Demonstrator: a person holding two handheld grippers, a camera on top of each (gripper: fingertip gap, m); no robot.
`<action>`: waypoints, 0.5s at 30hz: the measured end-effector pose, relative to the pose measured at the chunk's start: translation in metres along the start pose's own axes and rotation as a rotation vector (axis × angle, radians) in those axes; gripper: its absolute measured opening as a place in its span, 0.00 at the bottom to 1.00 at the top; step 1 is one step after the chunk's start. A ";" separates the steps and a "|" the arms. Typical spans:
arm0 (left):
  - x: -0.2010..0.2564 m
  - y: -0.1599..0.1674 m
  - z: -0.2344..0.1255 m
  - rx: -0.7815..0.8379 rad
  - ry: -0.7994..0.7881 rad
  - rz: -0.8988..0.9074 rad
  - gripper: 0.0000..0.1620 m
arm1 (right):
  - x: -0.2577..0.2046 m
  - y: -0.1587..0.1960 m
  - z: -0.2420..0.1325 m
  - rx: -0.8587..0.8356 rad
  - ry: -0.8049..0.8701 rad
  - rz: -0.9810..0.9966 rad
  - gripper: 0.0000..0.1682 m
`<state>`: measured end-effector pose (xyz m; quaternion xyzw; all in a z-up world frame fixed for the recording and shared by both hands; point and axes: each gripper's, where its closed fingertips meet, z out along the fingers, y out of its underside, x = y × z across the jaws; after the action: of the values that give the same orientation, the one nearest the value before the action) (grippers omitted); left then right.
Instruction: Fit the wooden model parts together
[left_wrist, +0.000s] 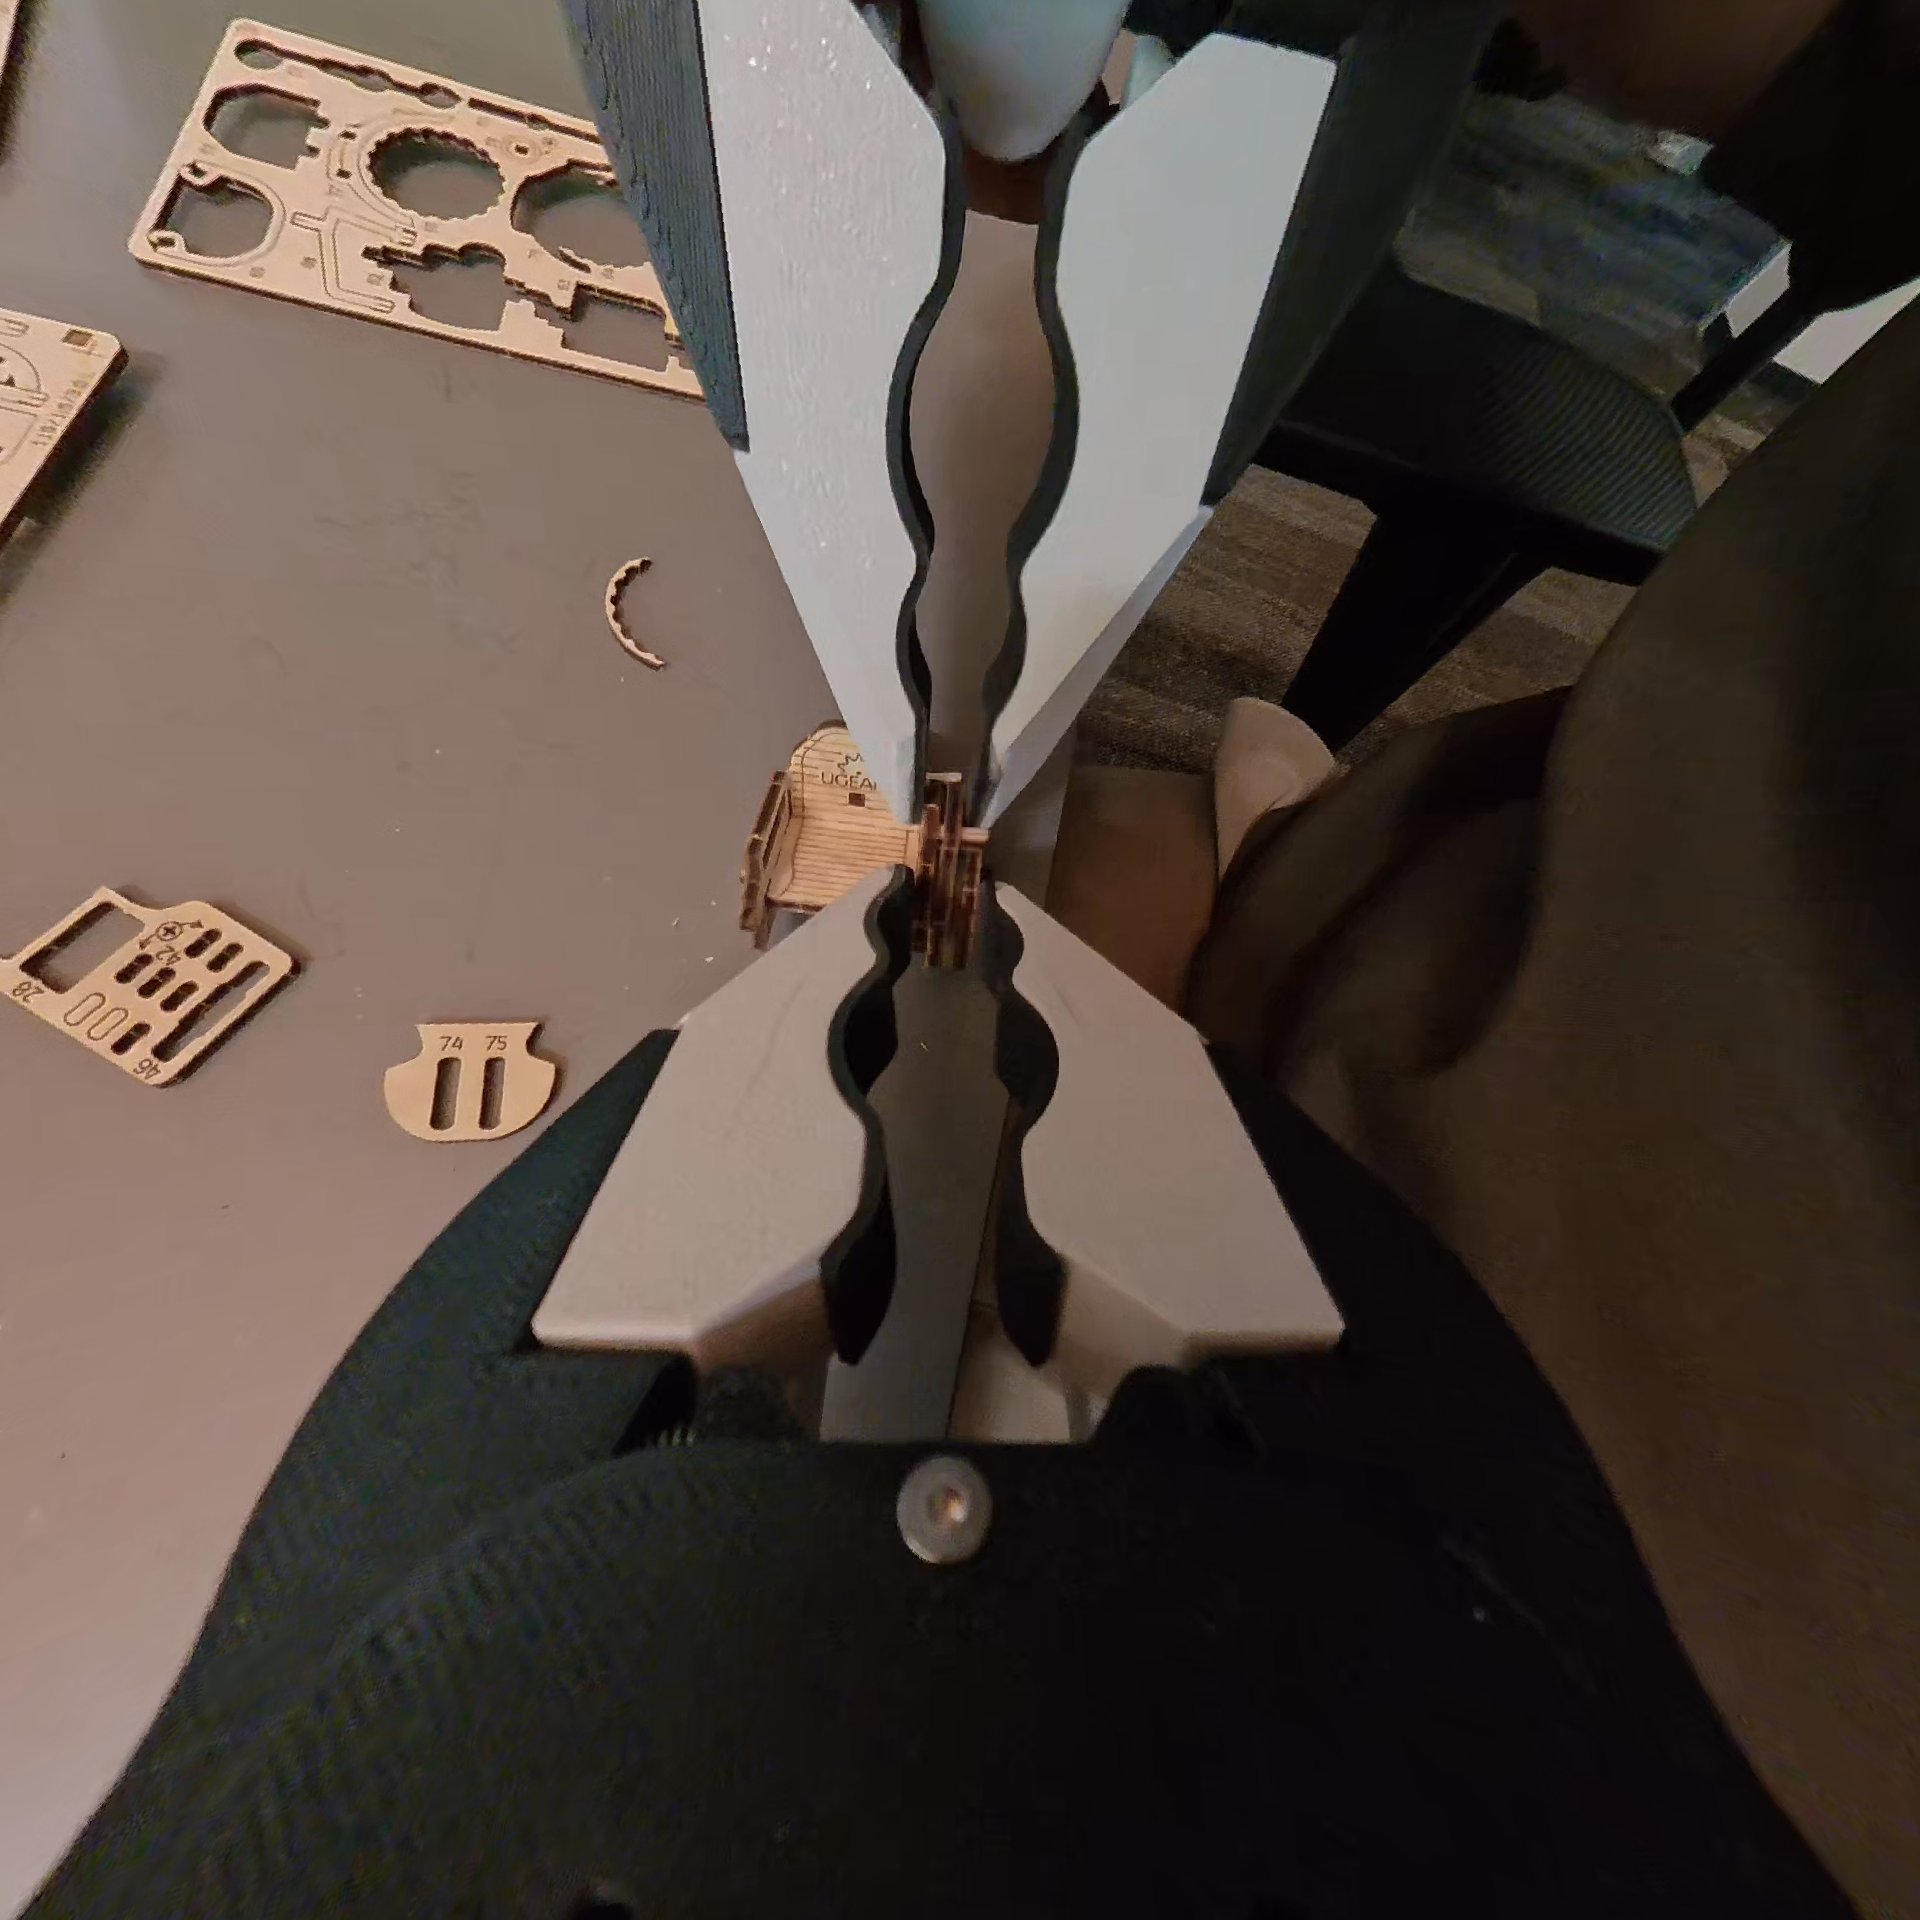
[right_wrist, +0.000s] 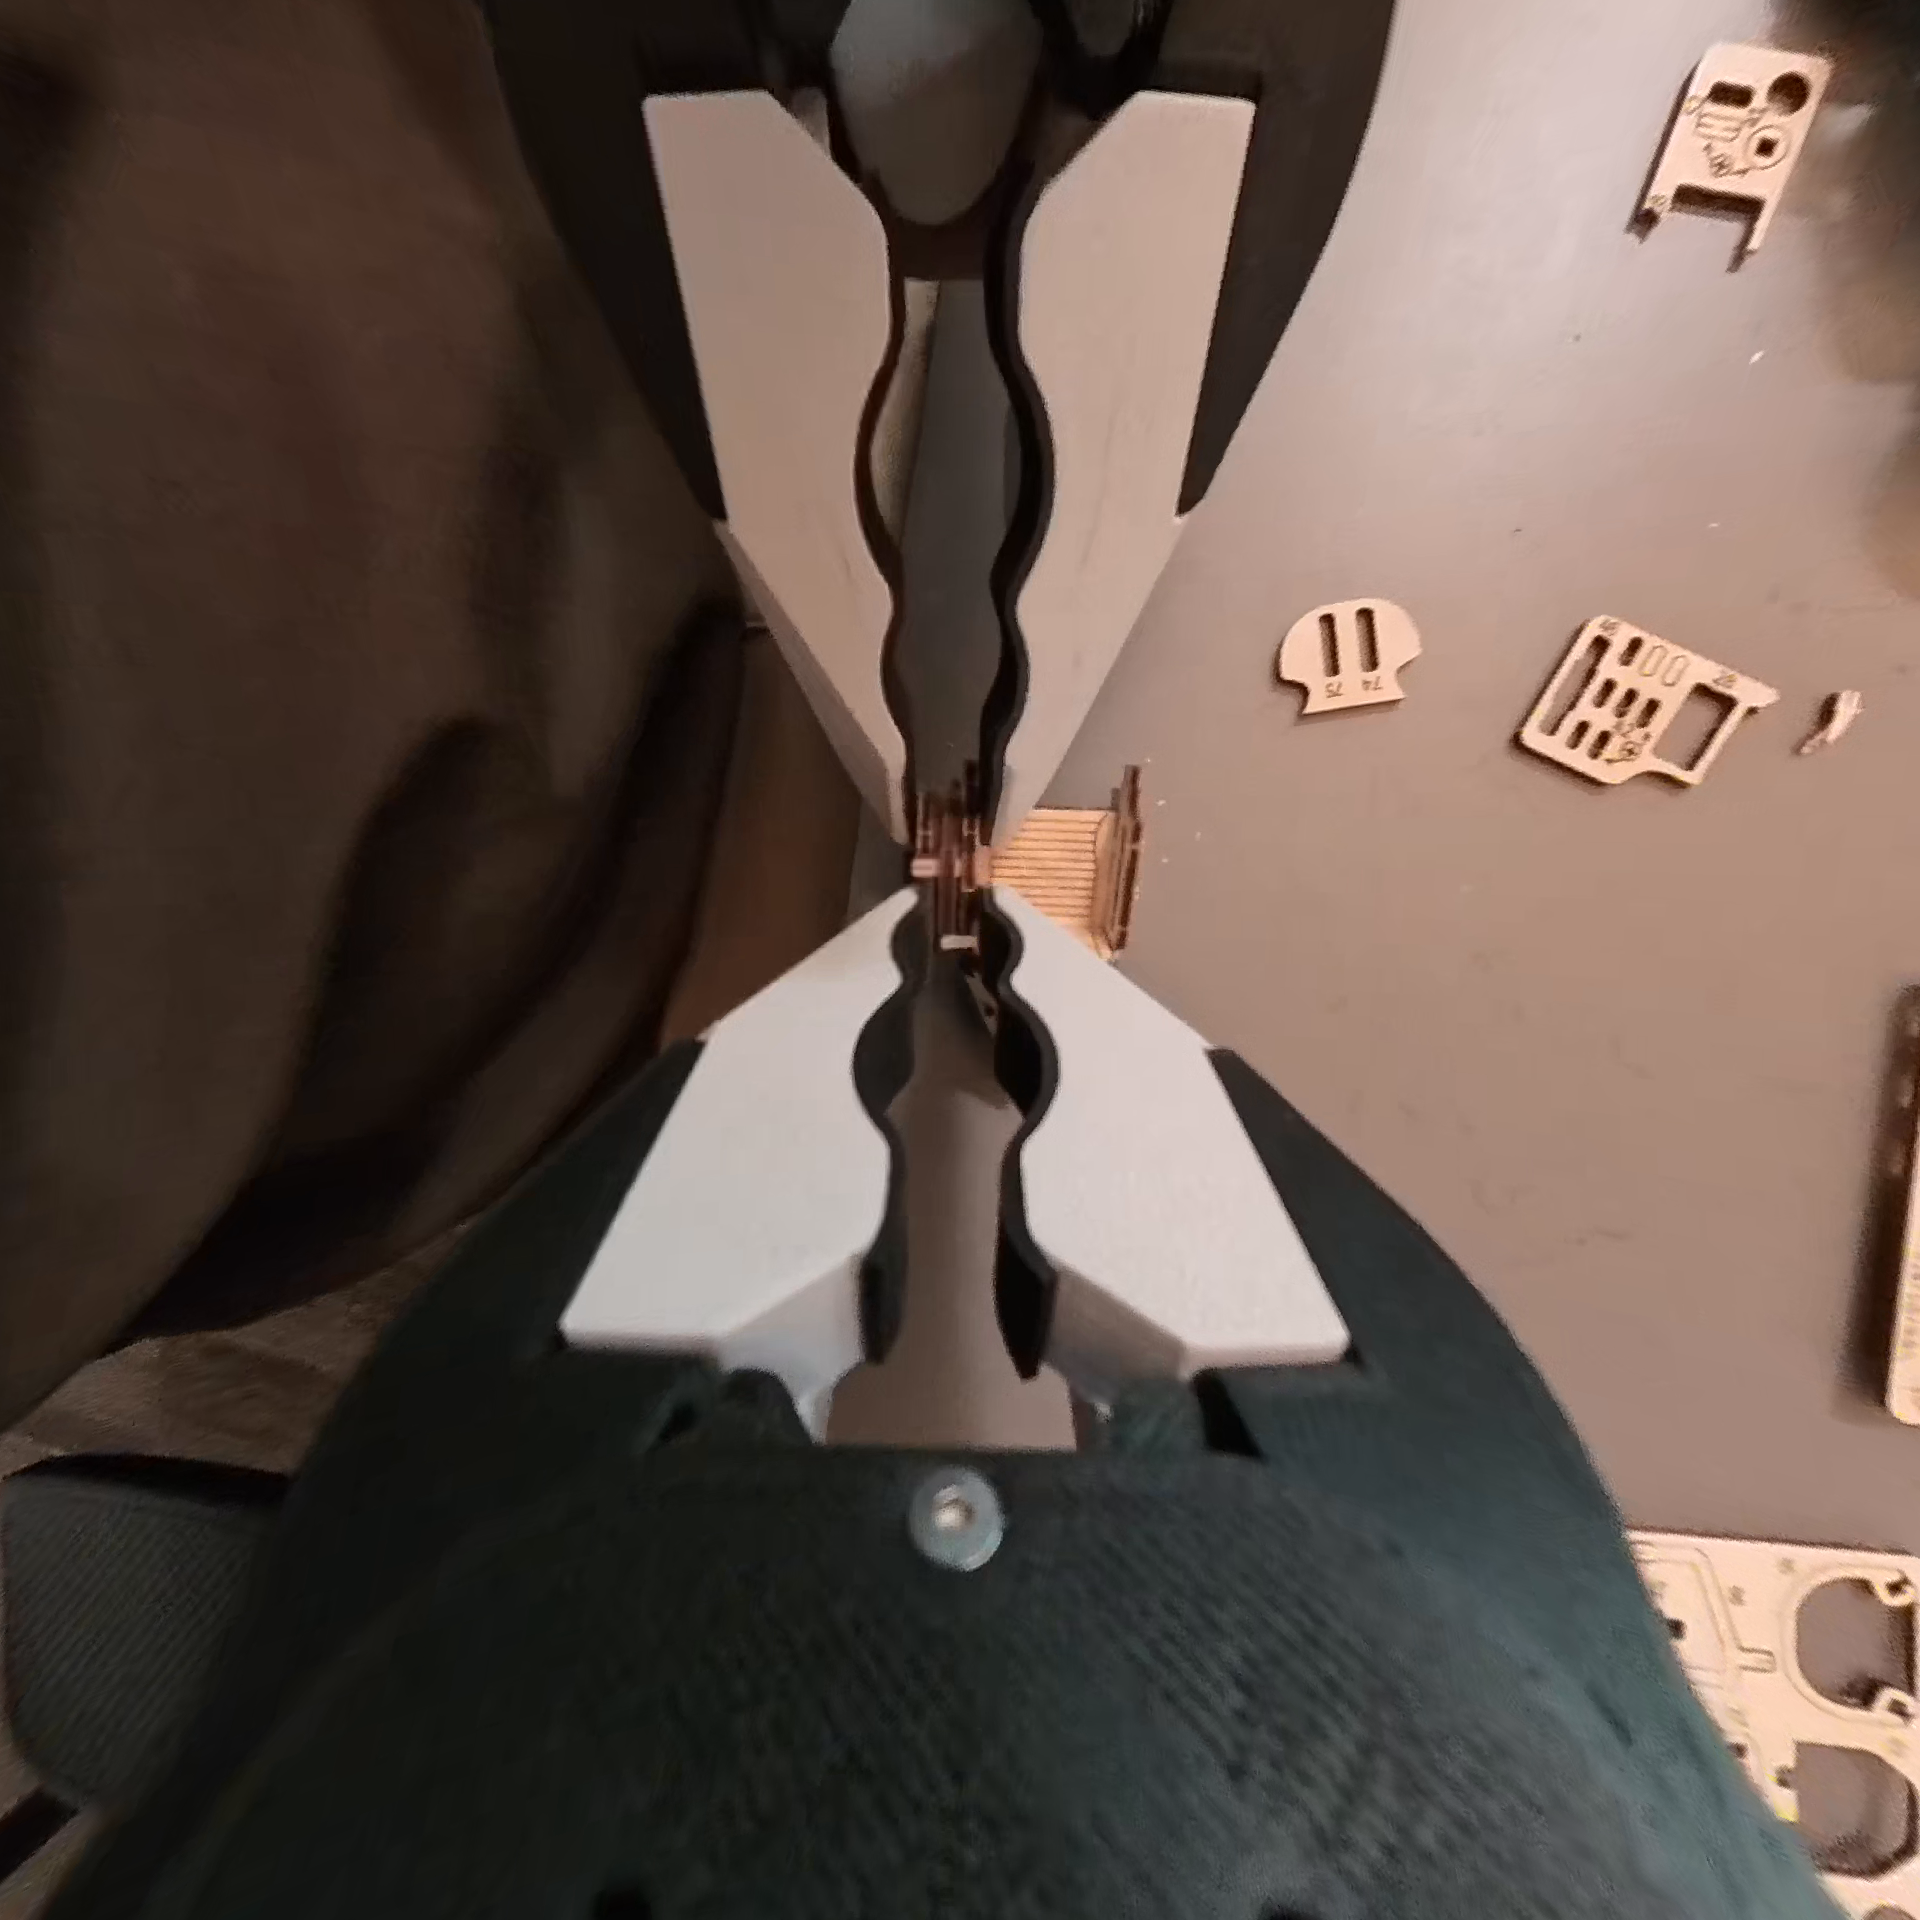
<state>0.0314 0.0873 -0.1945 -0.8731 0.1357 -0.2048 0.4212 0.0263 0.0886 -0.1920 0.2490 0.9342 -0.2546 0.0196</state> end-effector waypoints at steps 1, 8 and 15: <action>0.000 0.000 0.000 0.000 -0.003 0.000 0.06 | 0.000 0.000 0.000 -0.002 -0.003 0.003 0.04; -0.001 0.001 0.001 -0.005 -0.002 -0.005 0.06 | 0.001 0.000 0.001 0.000 -0.007 0.007 0.03; -0.001 0.001 0.001 0.004 0.009 -0.024 0.06 | 0.002 0.000 0.000 0.016 -0.006 0.015 0.02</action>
<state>0.0306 0.0875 -0.1959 -0.8729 0.1265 -0.2141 0.4199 0.0246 0.0890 -0.1925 0.2555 0.9301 -0.2627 0.0225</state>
